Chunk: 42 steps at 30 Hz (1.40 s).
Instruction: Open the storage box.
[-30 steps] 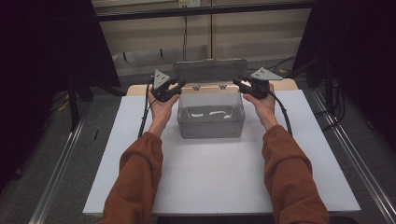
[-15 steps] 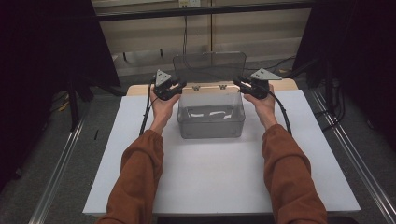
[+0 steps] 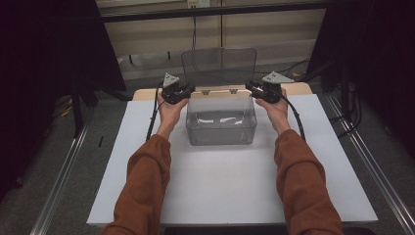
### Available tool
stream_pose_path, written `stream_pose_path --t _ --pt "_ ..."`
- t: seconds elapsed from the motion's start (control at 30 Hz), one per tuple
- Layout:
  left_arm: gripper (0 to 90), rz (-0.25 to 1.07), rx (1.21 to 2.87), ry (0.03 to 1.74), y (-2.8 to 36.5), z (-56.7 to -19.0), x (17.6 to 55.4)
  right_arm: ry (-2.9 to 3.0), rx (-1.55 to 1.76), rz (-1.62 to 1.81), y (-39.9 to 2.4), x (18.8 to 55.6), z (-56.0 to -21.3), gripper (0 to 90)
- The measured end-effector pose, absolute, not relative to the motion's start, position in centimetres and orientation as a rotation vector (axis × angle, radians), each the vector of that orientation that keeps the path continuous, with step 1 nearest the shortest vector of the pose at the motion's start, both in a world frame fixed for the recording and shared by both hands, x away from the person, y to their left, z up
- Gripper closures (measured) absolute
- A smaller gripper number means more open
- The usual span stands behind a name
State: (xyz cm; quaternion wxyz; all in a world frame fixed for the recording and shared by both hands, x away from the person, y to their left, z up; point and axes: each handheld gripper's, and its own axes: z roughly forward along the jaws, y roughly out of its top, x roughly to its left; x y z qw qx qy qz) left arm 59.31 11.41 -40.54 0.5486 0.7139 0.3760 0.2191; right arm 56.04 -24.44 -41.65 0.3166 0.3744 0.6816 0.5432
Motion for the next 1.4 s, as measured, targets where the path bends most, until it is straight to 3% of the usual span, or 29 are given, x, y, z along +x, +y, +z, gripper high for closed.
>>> stream_pose_path --t 0.53,1.4 --pt "71.6 0.439 1.691 0.958 11.5 -40.6 60.3 1.783 1.086 1.489 -24.6 56.7 -41.8 73.7" --pt "62.5 0.332 1.705 1.073 10.9 -40.2 61.3 1.811 1.372 1.509 -24.4 58.2 -40.8 69.7"
